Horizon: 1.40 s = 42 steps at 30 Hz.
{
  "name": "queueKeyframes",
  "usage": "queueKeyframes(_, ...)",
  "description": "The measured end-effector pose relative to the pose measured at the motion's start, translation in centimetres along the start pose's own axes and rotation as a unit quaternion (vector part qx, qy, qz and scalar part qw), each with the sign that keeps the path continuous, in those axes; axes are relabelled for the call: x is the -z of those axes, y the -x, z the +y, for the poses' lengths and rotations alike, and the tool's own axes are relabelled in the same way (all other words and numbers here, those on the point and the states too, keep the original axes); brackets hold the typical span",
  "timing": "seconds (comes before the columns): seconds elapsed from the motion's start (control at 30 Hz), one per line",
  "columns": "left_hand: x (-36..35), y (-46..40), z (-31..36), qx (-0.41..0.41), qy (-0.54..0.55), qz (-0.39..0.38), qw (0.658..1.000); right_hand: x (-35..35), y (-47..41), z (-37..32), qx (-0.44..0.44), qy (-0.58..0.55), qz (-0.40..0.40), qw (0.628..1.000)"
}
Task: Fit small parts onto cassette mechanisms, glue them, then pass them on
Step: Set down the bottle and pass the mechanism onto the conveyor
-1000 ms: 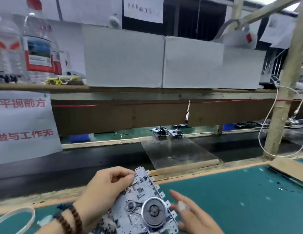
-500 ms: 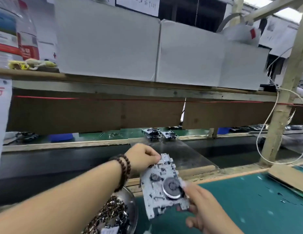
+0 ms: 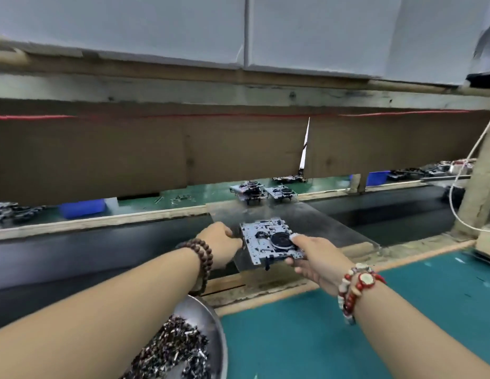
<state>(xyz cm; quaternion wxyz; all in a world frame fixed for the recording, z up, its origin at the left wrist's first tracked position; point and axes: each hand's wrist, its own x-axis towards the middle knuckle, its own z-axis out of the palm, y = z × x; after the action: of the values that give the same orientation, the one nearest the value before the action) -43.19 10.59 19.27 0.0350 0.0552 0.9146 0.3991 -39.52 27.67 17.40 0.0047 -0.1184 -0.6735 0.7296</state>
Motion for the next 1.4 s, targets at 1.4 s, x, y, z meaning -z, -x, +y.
queueKeyframes(1.4, -0.5, 23.8, -4.9, -0.045, -0.216, -0.105, 0.970, -1.6, 17.7, 6.2, -0.028, 0.377, -0.135, 0.916)
